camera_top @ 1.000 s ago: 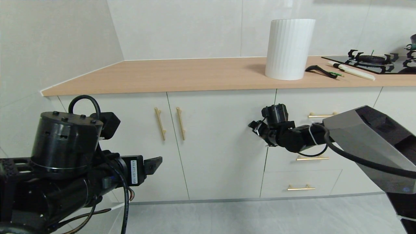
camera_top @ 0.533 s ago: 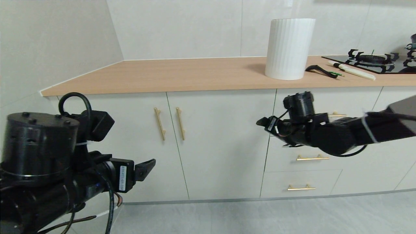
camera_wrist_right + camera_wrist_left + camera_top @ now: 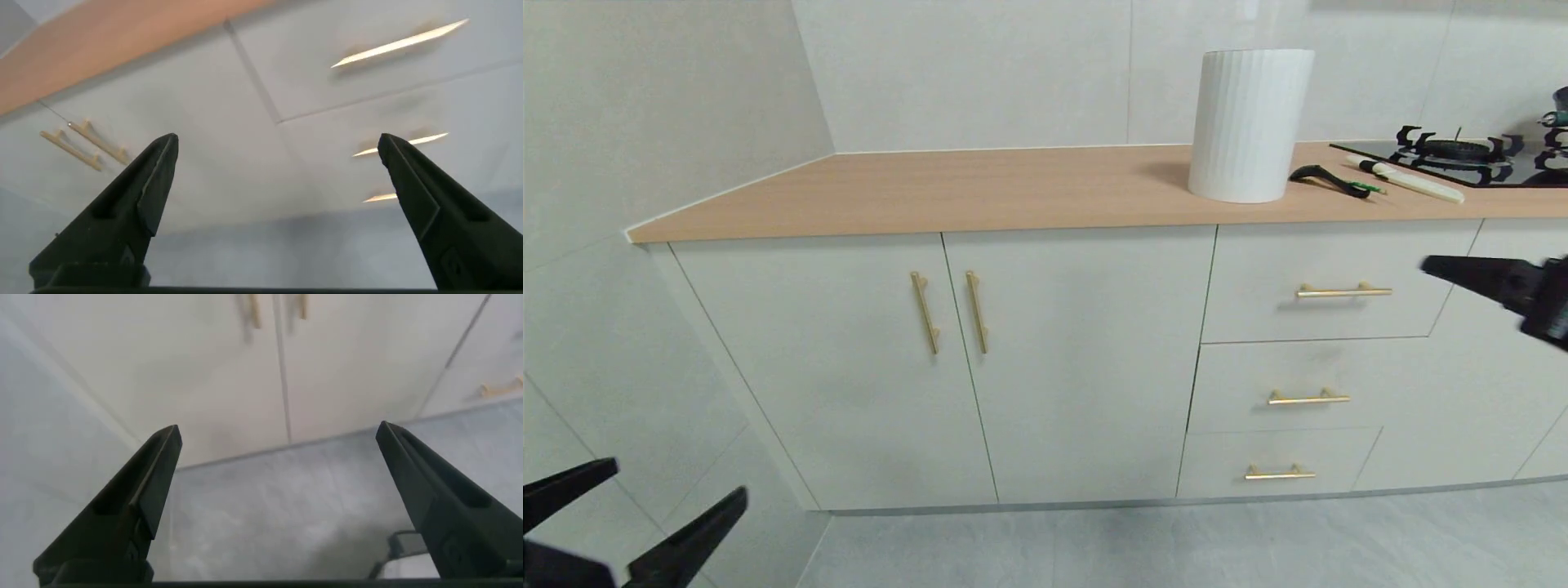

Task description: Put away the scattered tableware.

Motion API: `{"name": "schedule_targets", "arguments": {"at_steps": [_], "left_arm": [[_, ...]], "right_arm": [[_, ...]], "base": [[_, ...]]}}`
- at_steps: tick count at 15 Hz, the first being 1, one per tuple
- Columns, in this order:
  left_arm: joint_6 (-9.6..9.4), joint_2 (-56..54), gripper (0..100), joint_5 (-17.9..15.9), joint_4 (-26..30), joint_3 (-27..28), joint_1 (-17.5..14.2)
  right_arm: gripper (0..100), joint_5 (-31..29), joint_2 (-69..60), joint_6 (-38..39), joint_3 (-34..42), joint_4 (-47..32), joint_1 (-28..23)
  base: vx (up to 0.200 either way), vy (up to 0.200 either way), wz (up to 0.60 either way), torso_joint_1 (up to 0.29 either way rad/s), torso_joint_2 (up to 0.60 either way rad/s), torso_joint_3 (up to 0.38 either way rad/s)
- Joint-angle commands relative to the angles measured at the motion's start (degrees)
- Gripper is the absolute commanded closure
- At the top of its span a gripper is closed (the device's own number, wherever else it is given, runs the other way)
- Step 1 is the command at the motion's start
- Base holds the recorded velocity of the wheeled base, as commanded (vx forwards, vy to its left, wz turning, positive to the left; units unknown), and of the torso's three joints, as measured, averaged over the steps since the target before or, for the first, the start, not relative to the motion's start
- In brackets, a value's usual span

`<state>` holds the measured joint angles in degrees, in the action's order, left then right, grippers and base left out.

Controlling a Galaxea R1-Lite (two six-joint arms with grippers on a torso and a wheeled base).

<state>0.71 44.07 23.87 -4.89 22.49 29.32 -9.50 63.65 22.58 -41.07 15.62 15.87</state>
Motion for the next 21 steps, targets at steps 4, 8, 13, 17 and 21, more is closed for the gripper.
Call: {"name": "schedule_targets", "arguments": {"at_steps": [4,8,13,17,21], "left_arm": [[-5.54,-29.48,0,-0.05,8.14,-8.34,-12.27],[-5.63,-38.53,0,-1.11,7.44,-13.7,-22.11],[-5.8,-44.07,0,-3.04,3.13,-21.17,-29.41],[-2.82,-44.07,0,-8.66,2.6,-22.49,-29.41],[-2.03,-44.07,0,-23.87,5.33,-22.49,-29.41]], "right_arm": [[0,0.8,-48.27,-12.47,6.7,-29.33,-6.91],[0,1.15,-59.87,-12.56,8.81,-34.95,-14.11],[0,-2.98,-63.56,-11.5,17.25,-34.86,-16.22],[0,-5.44,-63.56,-15.37,28.41,-26.34,-16.14],[0,-2.63,-63.65,-27.67,40.98,-12.28,-16.14]], "base": [[0.0,0.0,0.0,0.0,0.0,0.0],[0.0,0.0,0.0,0.0,0.0,0.0],[0.0,0.0,0.0,0.0,0.0,0.0],[0.0,0.0,0.0,0.0,0.0,0.0],[0.0,0.0,0.0,0.0,0.0,0.0]]}}
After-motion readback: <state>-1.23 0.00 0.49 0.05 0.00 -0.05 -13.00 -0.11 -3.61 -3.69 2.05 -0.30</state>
